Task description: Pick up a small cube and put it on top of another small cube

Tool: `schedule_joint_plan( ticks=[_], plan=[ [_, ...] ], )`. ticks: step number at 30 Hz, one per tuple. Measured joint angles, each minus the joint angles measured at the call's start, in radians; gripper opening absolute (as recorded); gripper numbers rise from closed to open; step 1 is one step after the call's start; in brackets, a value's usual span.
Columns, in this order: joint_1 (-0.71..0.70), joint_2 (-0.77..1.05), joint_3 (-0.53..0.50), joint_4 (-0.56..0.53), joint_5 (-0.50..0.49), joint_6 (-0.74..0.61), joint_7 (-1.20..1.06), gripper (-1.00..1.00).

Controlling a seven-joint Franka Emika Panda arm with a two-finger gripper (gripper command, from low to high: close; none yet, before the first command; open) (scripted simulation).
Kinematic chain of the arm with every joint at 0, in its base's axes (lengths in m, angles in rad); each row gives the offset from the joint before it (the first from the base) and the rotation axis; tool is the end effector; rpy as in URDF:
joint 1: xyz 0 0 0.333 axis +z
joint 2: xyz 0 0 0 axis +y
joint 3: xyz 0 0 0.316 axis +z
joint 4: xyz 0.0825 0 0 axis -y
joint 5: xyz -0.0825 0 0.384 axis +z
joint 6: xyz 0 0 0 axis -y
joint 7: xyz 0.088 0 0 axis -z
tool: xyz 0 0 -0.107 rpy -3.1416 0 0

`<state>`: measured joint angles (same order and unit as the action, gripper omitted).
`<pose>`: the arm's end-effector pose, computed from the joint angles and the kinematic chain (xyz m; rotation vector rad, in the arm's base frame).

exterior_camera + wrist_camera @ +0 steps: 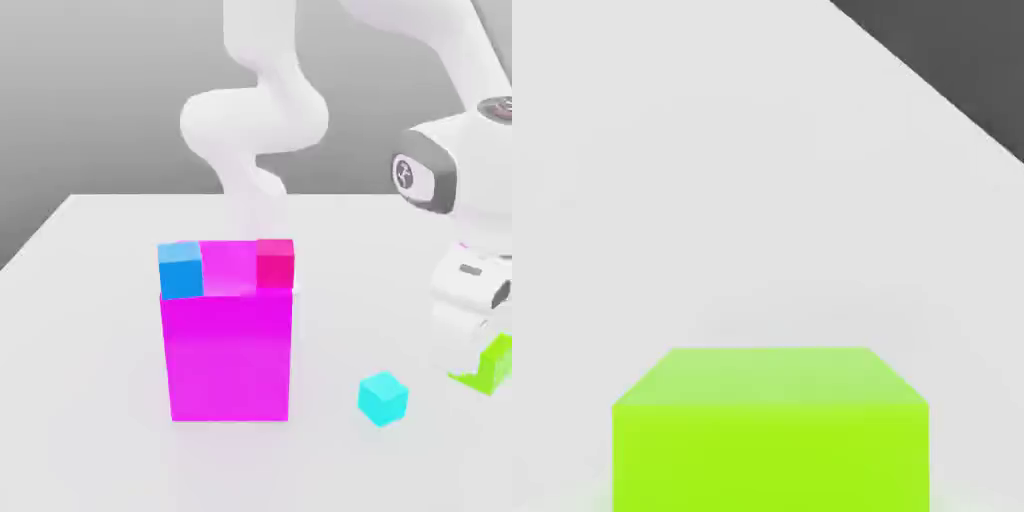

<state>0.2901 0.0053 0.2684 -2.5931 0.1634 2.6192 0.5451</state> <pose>0.3778 0.2318 0.2572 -3.0524 0.1948 0.0405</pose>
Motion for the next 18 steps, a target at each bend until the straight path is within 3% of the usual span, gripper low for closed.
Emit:
schedule_joint_plan(
  ticks=[5,15,16,18],
  plan=[
    [-0.038,-0.122,-0.001,-0.176,-0.069,0.04,0.164,-1.0],
    [-0.06,0.082,-0.027,-0.194,-0.253,0.253,0.313,-1.0],
    [-0.059,0.097,-0.029,-0.194,-0.264,0.266,0.321,1.0],
    [-0.059,0.097,-0.029,-0.194,-0.264,0.266,0.321,1.0]
  ],
)
